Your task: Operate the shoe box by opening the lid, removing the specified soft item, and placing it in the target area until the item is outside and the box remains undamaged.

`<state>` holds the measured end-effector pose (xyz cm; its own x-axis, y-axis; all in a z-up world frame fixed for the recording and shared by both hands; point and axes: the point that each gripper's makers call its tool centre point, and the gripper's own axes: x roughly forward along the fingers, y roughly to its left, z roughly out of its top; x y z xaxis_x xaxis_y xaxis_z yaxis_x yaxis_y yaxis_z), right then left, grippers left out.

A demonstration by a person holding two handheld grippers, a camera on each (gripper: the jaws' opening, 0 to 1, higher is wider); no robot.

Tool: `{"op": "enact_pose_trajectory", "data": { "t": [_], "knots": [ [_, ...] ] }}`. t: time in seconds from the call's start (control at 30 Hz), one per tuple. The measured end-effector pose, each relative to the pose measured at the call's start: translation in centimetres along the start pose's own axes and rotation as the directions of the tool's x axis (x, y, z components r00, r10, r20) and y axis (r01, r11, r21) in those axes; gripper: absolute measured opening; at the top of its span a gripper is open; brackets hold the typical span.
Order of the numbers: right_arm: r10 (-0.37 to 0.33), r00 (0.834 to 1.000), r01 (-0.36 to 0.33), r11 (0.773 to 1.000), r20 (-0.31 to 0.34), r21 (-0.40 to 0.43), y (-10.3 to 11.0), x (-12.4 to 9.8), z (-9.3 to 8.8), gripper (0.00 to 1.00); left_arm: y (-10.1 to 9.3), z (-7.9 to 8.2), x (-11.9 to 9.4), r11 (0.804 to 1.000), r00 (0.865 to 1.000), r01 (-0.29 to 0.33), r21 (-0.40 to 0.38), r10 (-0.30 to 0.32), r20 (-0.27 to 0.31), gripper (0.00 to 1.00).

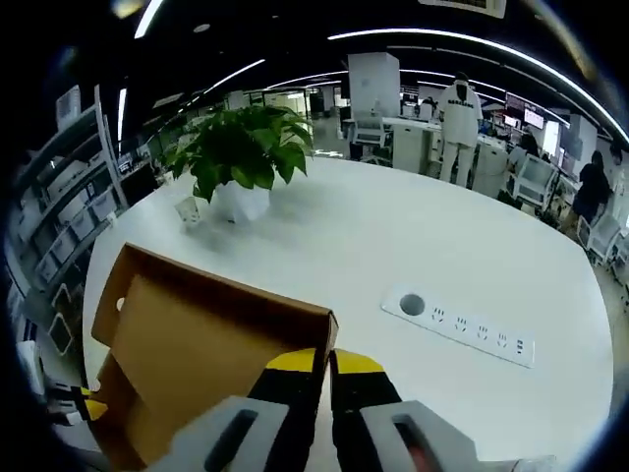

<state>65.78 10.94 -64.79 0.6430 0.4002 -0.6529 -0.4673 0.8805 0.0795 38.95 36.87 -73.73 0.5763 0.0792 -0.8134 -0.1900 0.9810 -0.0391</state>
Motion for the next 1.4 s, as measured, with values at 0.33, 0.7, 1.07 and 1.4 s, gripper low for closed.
{"op": "enact_pose_trajectory", "data": {
  "t": [0.33, 0.7, 1.07, 1.4],
  "knots": [
    [0.000, 0.999, 0.000, 1.000, 0.043, -0.013, 0.3, -1.2, 1.2, 0.00, -0.2, 0.2, 0.2, 1.000, 1.000, -0.002, -0.017, 0.002, 0.003, 0.04],
    [-0.004, 0.997, 0.009, 0.998, 0.074, -0.068, 0.8, -3.8, 1.2, 0.00, -0.2, 0.5, 0.3, 0.999, 1.000, -0.005, -0.045, 0.005, 0.007, 0.04],
    [-0.027, 0.991, 0.038, 0.995, 0.129, -0.091, 1.6, -6.2, 1.0, 0.00, -0.2, 0.5, 0.3, 0.996, 1.000, -0.003, -0.090, 0.004, 0.010, 0.04],
    [-0.032, 0.983, 0.055, 0.991, 0.179, -0.125, 2.0, -8.0, 0.8, 0.00, -0.1, 0.8, 0.5, 0.991, 1.000, 0.001, -0.130, 0.001, 0.018, 0.04]
  ]
}}
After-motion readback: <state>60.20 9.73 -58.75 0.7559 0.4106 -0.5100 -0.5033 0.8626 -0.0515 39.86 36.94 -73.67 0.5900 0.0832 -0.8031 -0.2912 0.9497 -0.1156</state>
